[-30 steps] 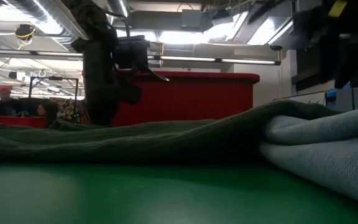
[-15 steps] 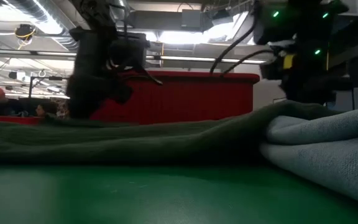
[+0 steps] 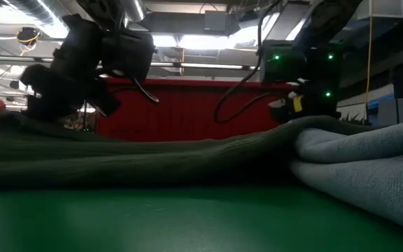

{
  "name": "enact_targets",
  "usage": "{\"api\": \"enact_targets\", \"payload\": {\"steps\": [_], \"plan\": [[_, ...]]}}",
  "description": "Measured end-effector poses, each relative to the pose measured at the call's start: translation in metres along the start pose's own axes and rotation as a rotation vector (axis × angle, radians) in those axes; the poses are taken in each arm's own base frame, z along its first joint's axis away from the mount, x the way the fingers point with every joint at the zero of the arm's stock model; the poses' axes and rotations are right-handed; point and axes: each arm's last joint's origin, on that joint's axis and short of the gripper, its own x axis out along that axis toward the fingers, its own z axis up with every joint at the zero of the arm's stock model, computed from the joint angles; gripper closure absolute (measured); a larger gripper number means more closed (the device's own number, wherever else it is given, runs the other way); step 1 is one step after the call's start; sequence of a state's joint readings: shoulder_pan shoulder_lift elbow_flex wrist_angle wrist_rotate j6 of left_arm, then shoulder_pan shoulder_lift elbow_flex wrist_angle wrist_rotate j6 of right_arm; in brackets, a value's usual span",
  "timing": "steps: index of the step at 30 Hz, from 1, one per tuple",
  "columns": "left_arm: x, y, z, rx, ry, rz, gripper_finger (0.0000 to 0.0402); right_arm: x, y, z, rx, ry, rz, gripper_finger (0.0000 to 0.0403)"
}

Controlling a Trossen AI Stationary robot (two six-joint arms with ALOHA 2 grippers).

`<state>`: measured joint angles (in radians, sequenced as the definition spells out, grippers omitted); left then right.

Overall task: Fold Laundry from Bin
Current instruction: Fold the green shirt

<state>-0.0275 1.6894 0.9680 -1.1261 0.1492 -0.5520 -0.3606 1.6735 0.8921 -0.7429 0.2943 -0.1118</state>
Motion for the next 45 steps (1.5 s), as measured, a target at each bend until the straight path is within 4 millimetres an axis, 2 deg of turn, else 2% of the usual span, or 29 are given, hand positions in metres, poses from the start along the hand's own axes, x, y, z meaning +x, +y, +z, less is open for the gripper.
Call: {"api": "enact_targets", "payload": {"steps": [6,13,17,23,27,31,33,36,40,45], "plan": [[0.002,-0.011,-0.015,0.017,0.103,-0.027,0.04,0.002,-0.002,0.016,-0.014,-0.084,-0.038,0.0213],[0.005,-0.028,-0.032,-0.003,0.207,-0.084,0.0401,-0.008,-0.008,0.043,-0.035,-0.288,-0.064,0.0213],[0.008,-0.041,-0.044,0.01,0.257,-0.11,0.0401,-0.013,-0.009,0.053,-0.032,-0.37,-0.021,0.0213],[0.012,-0.055,-0.059,0.015,0.278,-0.09,0.0401,-0.018,-0.01,0.058,-0.03,-0.392,-0.01,0.0213],[0.014,-0.061,-0.065,0.052,0.25,-0.058,0.0395,-0.03,-0.014,0.064,-0.033,-0.4,0.003,0.0213],[0.016,-0.062,-0.067,0.067,0.213,-0.023,0.0359,-0.051,-0.012,0.074,-0.025,-0.421,0.03,0.0213],[0.016,-0.061,-0.066,0.066,0.194,-0.006,0.0335,-0.065,-0.005,0.08,-0.047,-0.442,0.061,0.0213],[0.015,-0.059,-0.063,0.063,0.154,0.026,0.0298,-0.084,0.018,0.086,-0.124,-0.495,0.128,0.0213],[0.015,-0.058,-0.056,0.062,0.092,0.04,0.0263,-0.106,0.061,0.086,-0.222,-0.553,0.179,0.0213],[0.014,-0.06,-0.045,0.067,0.01,-0.021,0.025,-0.126,0.118,0.076,-0.267,-0.618,0.242,0.0213]]}}
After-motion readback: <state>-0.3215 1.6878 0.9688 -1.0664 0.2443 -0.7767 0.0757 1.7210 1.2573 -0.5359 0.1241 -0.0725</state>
